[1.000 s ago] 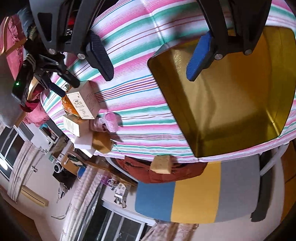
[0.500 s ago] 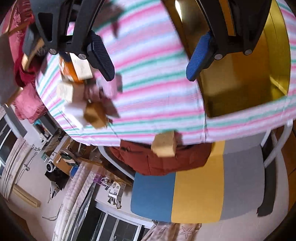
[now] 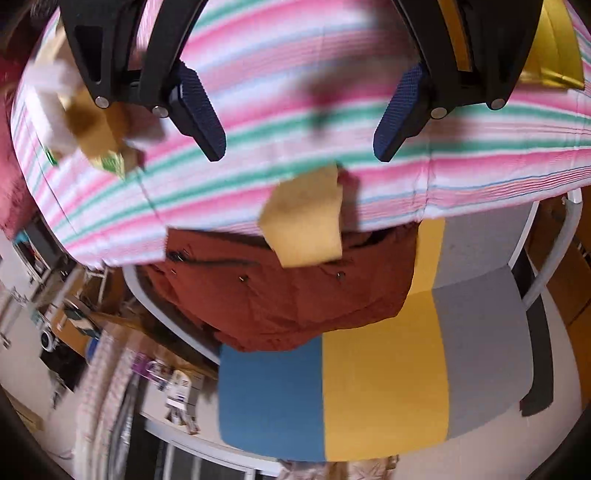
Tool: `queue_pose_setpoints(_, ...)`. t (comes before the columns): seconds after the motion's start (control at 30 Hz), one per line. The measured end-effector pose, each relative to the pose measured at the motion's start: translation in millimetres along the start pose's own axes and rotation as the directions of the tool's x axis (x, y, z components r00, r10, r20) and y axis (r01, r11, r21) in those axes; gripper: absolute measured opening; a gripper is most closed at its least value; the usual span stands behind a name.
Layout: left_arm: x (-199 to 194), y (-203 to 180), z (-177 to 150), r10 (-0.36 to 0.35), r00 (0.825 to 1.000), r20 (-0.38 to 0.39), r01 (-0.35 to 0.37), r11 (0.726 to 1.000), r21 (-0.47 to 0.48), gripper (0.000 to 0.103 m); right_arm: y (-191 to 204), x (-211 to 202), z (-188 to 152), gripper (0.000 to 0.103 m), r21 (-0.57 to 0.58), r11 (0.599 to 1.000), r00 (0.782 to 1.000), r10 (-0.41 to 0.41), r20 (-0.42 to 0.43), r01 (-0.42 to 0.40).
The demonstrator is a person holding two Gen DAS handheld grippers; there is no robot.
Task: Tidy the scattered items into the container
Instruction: 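Grasp the tan sponge with the left tool while the right tool grasps the white box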
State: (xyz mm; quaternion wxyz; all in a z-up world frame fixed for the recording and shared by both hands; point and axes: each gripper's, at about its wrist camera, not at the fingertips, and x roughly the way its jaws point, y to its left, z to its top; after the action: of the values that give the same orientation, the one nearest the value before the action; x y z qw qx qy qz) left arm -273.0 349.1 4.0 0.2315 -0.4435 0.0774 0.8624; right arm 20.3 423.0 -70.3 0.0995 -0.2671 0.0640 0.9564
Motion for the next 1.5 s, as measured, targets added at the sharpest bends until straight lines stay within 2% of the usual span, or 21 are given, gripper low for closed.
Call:
queue_pose_setpoints(0.13, 23, -6, 17, 0.004, 1.0, 0.006, -0.004, 1.0, 0.009, 0.087, -1, 3, -2, 0.103, 0.005, 1.0, 1.0, 0.027, -0.004, -0.027)
queue_pose_setpoints(0.33, 58, -10, 35, 0.081, 0.996, -0.024, -0.08, 0.996, 0.031, 0.087, -2, 2, -2, 0.103, 0.015, 0.999, 0.999, 0.047, 0.005, -0.047)
queue_pose_setpoints(0.57, 80, -18, 37, 0.06, 0.997, -0.046, -0.059, 0.998, 0.032, 0.087, -4, 3, -3, 0.103, 0.02, 0.998, 0.999, 0.053, 0.003, -0.053)
queue_pose_setpoints(0.67, 90, -20, 36, 0.093, 0.994, -0.054, -0.091, 0.995, 0.042, 0.087, -4, 3, -2, 0.103, 0.021, 0.998, 0.999, 0.052, 0.003, -0.052)
queue_pose_setpoints(0.77, 98, -16, 32, 0.126, 0.989, -0.075, -0.124, 0.992, 0.038, 0.077, -3, 3, -2, 0.103, 0.021, 0.998, 0.999, 0.052, 0.001, -0.052)
queue_pose_setpoints(0.83, 104, -9, 27, 0.095, 0.989, -0.11, -0.095, 0.995, 0.008, 0.076, -3, 3, -2, 0.103, 0.021, 0.998, 0.999, 0.053, 0.0, -0.053)
queue_pose_setpoints(0.9, 108, -5, 23, 0.093, 0.988, -0.123, -0.095, 0.995, -0.012, 0.076, -4, 3, -2, 0.103, 0.021, 0.998, 0.999, 0.053, -0.003, -0.053)
queue_pose_setpoints(0.93, 109, -4, 19, 0.089, 0.989, -0.12, -0.092, 0.996, -0.013, 0.074, -4, 3, -1, 0.103, 0.021, 0.998, 0.999, 0.052, -0.003, -0.052)
queue_pose_setpoints(0.97, 109, -4, 16, 0.079, 0.99, -0.116, -0.081, 0.997, -0.013, 0.067, -5, 3, -1, 0.103, 0.022, 0.998, 0.999, 0.051, -0.004, -0.051)
queue_pose_setpoints(1.0, 107, -4, 13, 0.077, 0.992, -0.103, -0.079, 0.997, -0.013, 0.066, -5, 3, -1, 0.103, 0.023, 0.999, 0.999, 0.049, -0.003, -0.049)
queue_pose_setpoints(1.2, 85, -2, 1, 0.067, 0.997, -0.032, -0.066, 0.998, 0.013, 0.063, -11, 1, 0, 0.089, 0.039, 0.999, 1.0, 0.029, 0.008, -0.029)
queue_pose_setpoints(1.27, 78, -1, -3, 0.065, 0.997, -0.042, -0.065, 0.998, 0.013, 0.063, -13, 1, 0, 0.075, 0.048, 0.999, 1.0, 0.014, 0.009, -0.014)
queue_pose_setpoints(1.33, 68, -1, -11, 0.055, 0.997, -0.058, -0.055, 0.998, -0.001, 0.063, -16, 1, 0, 0.068, 0.06, 0.998, 1.0, 0.006, 0.011, -0.007)
queue_pose_setpoints(1.4, 56, -3, -19, 0.056, 0.997, -0.051, -0.056, 0.998, 0.003, 0.063, -17, 1, 0, 0.065, 0.062, 0.998, 1.0, -0.002, 0.01, 0.001)
queue_pose_setpoints(1.5, 35, -3, -34, 0.02, 0.998, -0.055, -0.02, 1.0, -0.01, 0.063, -18, 0, 0, 0.06, 0.066, 0.998, 1.0, -0.008, 0.008, 0.007)
